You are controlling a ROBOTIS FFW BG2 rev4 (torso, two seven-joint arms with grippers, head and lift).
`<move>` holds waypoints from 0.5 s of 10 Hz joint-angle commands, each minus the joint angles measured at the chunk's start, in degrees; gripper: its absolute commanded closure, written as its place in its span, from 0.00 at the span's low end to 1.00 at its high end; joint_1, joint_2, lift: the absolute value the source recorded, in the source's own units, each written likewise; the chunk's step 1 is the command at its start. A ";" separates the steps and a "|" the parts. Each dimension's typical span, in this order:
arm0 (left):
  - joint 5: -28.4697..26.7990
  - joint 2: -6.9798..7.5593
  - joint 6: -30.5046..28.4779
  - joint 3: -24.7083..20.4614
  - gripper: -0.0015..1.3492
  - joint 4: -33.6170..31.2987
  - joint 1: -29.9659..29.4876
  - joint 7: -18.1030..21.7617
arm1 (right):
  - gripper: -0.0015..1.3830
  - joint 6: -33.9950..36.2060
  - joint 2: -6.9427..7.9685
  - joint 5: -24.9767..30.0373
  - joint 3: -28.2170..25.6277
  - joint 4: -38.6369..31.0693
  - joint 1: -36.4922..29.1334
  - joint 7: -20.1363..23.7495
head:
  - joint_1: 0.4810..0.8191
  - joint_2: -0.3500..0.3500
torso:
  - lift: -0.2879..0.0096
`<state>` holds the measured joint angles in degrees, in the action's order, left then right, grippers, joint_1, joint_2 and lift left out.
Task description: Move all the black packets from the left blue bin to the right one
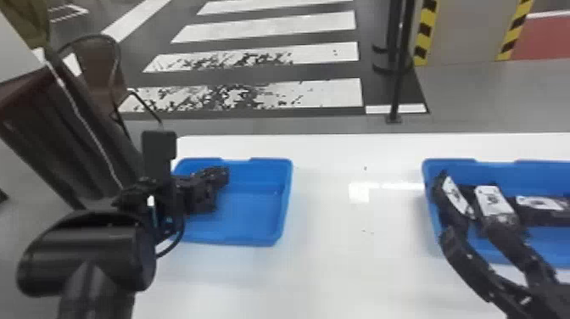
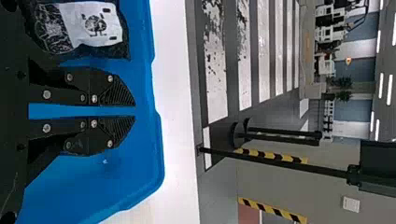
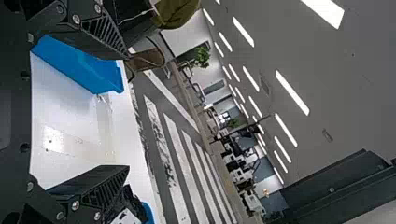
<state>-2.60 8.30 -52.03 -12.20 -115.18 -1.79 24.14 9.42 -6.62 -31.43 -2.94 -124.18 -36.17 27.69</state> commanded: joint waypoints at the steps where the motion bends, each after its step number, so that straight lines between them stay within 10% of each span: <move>1: -0.94 -0.30 -3.37 -0.60 0.39 -0.62 0.11 -1.11 | 0.15 0.70 -0.06 -0.22 0.43 0.37 0.18 0.17 | 0.63 0.79 | 0.50; 2: -1.52 -0.30 -4.64 -1.29 0.11 0.36 0.81 -1.73 | 0.15 0.98 0.03 -0.45 0.54 0.65 0.18 0.26 | 0.63 0.81 | 0.50; 5: -4.14 -0.39 -6.75 -2.43 0.12 8.94 6.43 -2.52 | 0.15 1.83 -0.23 -1.13 0.54 0.65 -0.11 0.43 | 0.63 0.88 | 0.50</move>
<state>-6.38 7.95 -58.61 -14.46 -108.14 3.42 21.62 11.10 -6.83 -32.51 -2.40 -123.53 -36.24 28.08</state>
